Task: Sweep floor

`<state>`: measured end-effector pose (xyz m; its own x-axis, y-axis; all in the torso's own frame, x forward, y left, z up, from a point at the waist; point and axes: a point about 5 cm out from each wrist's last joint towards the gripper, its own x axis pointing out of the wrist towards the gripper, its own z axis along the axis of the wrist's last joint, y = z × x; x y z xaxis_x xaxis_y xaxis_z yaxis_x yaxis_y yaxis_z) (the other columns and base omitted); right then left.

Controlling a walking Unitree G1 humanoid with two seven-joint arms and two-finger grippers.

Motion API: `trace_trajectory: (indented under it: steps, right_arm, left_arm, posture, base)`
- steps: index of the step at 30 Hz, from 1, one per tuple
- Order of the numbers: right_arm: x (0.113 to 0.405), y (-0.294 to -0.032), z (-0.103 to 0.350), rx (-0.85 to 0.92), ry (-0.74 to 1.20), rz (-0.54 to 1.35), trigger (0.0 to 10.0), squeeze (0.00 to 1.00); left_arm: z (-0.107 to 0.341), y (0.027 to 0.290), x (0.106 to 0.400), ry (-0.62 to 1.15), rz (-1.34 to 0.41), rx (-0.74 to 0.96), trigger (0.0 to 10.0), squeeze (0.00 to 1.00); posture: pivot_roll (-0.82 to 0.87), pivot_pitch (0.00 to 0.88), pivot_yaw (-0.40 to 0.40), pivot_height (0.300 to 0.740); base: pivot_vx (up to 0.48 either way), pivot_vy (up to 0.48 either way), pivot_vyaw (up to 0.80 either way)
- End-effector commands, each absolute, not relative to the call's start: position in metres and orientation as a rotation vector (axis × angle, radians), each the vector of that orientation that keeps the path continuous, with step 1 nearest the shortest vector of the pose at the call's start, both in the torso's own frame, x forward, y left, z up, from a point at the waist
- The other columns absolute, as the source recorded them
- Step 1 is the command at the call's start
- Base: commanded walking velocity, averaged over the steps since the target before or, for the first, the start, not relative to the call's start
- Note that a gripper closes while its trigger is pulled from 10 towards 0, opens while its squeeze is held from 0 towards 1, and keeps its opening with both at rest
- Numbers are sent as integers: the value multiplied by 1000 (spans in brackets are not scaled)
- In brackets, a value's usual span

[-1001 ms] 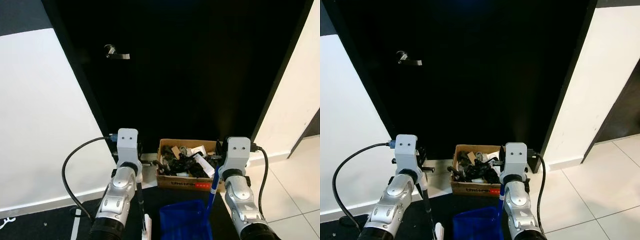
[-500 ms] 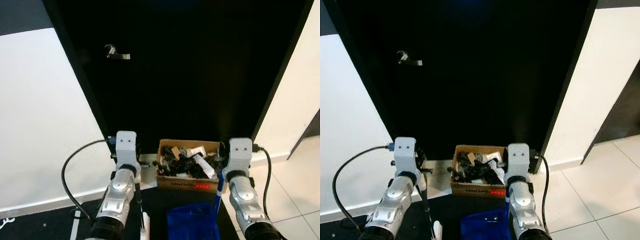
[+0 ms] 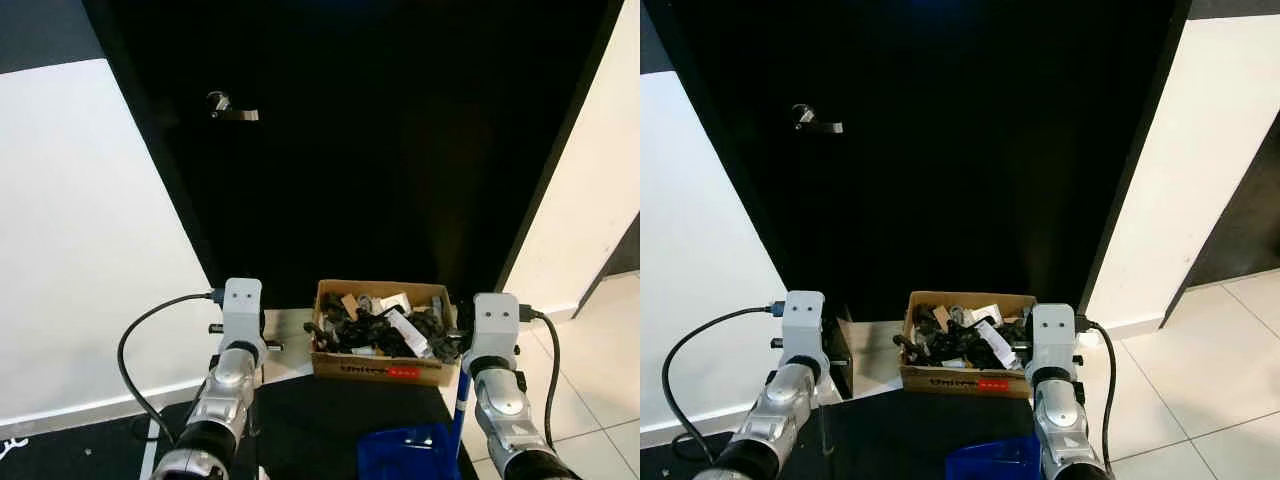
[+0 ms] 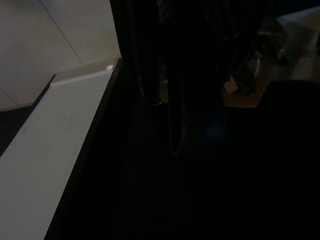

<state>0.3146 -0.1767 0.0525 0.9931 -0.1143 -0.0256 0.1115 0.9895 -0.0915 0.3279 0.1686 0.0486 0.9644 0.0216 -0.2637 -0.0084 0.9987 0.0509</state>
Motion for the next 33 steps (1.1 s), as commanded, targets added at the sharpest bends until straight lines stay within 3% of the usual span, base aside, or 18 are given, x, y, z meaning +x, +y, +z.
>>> trace_trajectory:
  steps: [1, 19, 33]
  right_arm:
    - [321, -173, 63, -38, -28, -118, 10000, 0]
    - [323, -156, 63, -50, -50, -48, 10000, 0]
    - [328, -154, 66, -32, -46, -55, 10000, 0]
  left_arm:
    - [58, 174, 333, 218, 21, 80, 10000, 0]
    - [84, 182, 342, 76, 48, 15, 10000, 0]
    - [118, 208, 317, -53, 90, -4, 10000, 0]
  posture:
    - [-57, 0, 88, 740]
    - [31, 74, 104, 740]
    - [165, 155, 108, 740]
  base:
    - [0, 0, 0]
    - [0, 0, 0]
    - [0, 0, 0]
